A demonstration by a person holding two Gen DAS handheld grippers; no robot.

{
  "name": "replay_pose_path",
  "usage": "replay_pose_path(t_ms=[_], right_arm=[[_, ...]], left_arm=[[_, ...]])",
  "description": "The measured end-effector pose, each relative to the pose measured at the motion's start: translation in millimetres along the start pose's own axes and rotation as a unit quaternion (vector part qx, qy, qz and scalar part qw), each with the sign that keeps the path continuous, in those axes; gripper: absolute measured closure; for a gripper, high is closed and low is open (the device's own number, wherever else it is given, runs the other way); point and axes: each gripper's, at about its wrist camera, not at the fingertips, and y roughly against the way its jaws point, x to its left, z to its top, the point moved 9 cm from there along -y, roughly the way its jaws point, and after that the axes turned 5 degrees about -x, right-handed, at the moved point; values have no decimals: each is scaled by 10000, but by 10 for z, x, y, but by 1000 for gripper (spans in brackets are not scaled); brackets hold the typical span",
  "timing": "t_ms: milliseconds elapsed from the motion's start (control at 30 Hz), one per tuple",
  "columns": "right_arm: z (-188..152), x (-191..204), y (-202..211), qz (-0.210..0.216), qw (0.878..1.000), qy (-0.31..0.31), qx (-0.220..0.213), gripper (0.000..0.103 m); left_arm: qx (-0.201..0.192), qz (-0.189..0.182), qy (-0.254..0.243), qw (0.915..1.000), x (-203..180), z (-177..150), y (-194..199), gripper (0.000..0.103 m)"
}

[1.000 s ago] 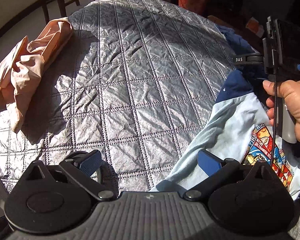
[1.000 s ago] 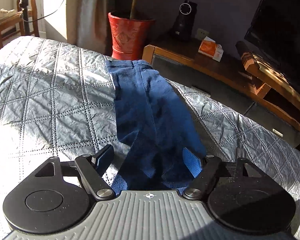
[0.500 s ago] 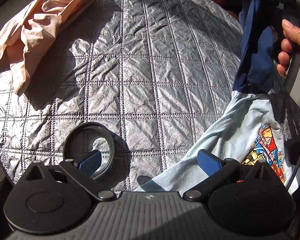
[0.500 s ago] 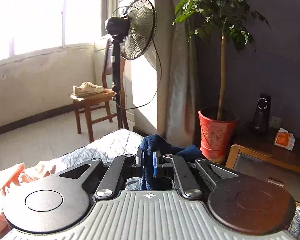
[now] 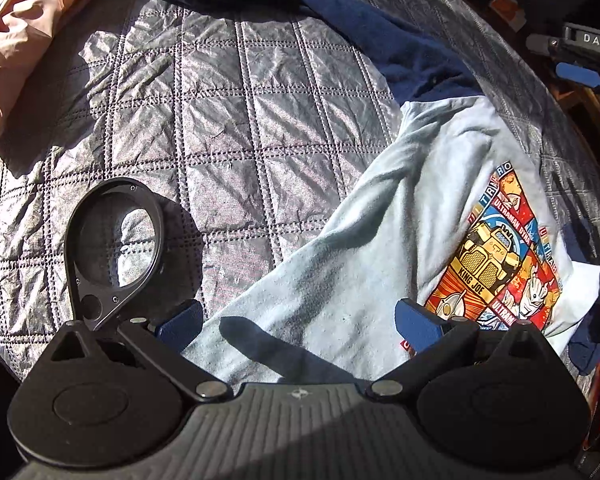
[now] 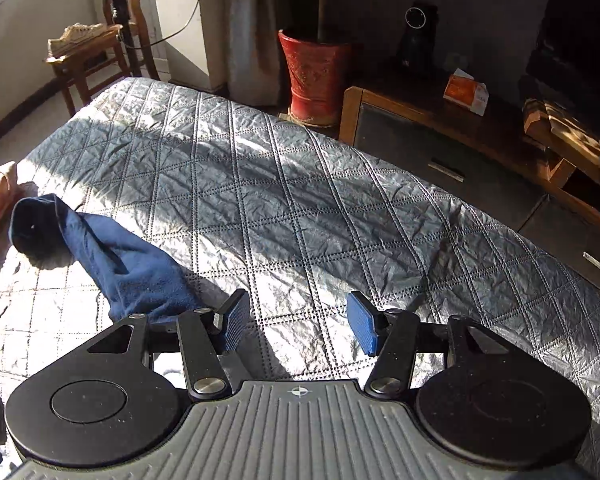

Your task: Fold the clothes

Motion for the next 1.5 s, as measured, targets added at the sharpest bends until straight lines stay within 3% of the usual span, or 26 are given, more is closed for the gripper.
replay_pose_path(t_ms=[133, 300, 367, 500, 667, 833, 900, 967, 1000, 1067, 1167, 1233, 1300, 1333, 1367, 1500], right_arm=[[-712, -353, 60, 22, 9979, -463, 449, 43], [-1101, -256, 68, 352, 9962, -576, 548, 44], [-1150, -113, 159, 571, 9970, -289, 426, 88], [-1225, 259, 459, 632, 9924, 1050, -83, 91], [-1273, 599, 1021, 111, 9649, 2383, -1097, 89], [-1612, 724, 1190, 1034, 9705, 2129, -458, 76], [-1655, 695, 1246, 1425, 9751, 1680, -269, 62], [-1595, 596, 1285, 1708, 9791, 1071, -255, 34], [-1548, 553, 1308, 1851, 9790, 802, -310, 31], [-1448, 460, 1356, 2119, 9760, 264, -426, 32], [-1171, 117, 1305, 1695, 9782, -547, -1072, 32], [-1028, -214, 1068, 1352, 9744, -1358, -1179, 32], [-1040, -393, 701, 1233, 9705, -1938, -731, 40], [-1048, -471, 527, 1177, 9669, -2205, -510, 51], [-1079, -345, 495, 1273, 9704, -2009, -413, 63], [-1211, 148, 374, 1648, 9788, -1215, -19, 65]], left_arm=[[81, 4, -343, 9994, -182, -143, -66, 1], [51, 209, -776, 9968, -372, -268, -134, 1], [-22, 326, -889, 9955, -420, -284, -143, 1], [-112, 431, -943, 9945, -475, -294, -152, 1], [-158, 741, -1205, 9898, -523, -367, -188, 1], [-201, 868, -1026, 9907, -451, -368, -180, 1], [-220, 895, -948, 9912, -416, -355, -171, 0], [-245, 920, -972, 9907, -411, -359, -167, 0], [-257, 925, -983, 9905, -411, -363, -164, 0], [-272, 927, -996, 9903, -414, -375, -158, 0], [-266, 927, -988, 9904, -414, -388, -149, 0], [-273, 926, -990, 9904, -414, -396, -141, 0], [-285, 923, -1002, 9903, -416, -393, -131, 0], [-291, 922, -1007, 9902, -417, -392, -126, 0], [-293, 920, -1011, 9902, -418, -393, -122, 0], [-274, 902, -1016, 9903, -394, -394, -97, 0]])
